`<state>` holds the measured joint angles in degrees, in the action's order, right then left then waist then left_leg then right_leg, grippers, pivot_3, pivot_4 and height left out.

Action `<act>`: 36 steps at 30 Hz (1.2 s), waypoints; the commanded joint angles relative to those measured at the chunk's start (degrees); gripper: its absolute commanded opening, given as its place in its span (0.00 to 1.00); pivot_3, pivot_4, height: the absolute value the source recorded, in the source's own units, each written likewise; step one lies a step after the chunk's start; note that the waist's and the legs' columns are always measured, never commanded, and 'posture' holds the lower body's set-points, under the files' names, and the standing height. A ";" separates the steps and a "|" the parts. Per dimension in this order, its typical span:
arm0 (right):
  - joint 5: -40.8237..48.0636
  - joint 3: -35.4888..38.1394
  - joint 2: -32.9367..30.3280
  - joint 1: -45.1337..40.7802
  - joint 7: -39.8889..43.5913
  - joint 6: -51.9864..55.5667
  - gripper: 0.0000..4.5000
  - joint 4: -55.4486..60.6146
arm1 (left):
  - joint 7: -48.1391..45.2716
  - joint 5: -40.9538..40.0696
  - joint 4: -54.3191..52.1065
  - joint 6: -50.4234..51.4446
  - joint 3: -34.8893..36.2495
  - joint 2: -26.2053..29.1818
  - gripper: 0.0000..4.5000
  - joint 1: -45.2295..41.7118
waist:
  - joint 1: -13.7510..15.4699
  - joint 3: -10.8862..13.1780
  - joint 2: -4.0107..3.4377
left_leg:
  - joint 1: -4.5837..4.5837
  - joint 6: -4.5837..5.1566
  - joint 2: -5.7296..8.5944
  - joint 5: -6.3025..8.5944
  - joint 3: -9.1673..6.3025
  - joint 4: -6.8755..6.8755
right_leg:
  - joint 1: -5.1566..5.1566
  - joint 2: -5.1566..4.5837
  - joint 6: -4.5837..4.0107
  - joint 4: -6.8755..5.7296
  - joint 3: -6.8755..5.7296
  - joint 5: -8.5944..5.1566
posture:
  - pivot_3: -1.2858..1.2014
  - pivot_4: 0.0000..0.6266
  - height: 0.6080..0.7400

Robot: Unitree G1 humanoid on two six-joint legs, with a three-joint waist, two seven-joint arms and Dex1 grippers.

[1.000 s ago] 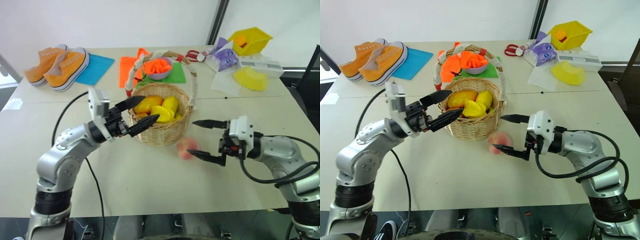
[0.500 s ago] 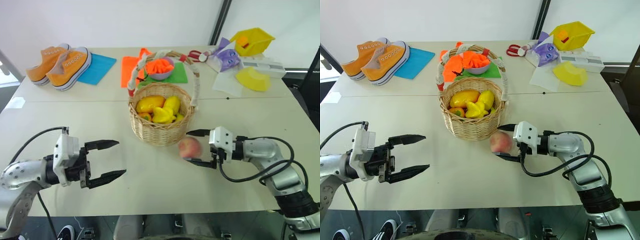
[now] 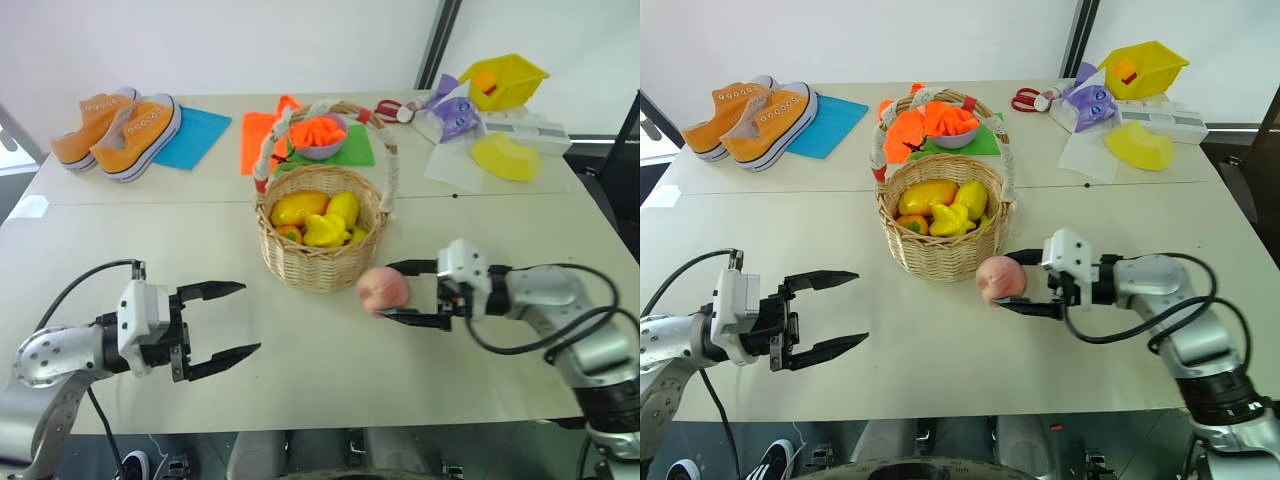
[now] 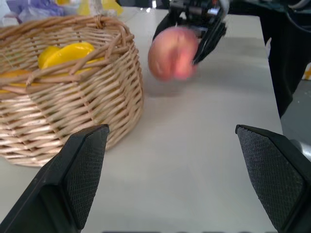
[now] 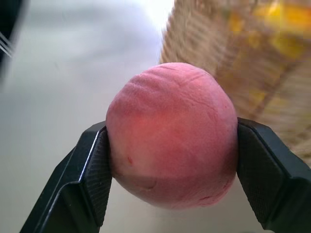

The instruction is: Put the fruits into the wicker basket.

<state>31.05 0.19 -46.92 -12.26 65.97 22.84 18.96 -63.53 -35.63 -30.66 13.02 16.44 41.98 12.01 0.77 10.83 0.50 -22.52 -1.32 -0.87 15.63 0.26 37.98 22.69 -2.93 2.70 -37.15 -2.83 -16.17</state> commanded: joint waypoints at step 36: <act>-3.51 9.52 15.38 -5.07 -22.62 -5.23 0.99 -4.13 | 13.42 1.41 5.10 -3.52 -2.04 -8.13 1.00 -9.14 | -0.56 -0.04 0.03 | -0.49 0.02 0.02 -0.01 0.12 0.10 | 0.61 0.10 0.28 -0.35 0.03 0.22 | 0.52 0.24 1.00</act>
<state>29.08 8.12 -32.87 -16.60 46.70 19.38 15.31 -50.25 -34.22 -23.87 9.93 14.59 33.97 3.43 0.21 10.79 0.53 -22.93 -1.30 -0.86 15.62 0.43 38.09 23.25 -2.80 2.98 -37.52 -2.76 -15.95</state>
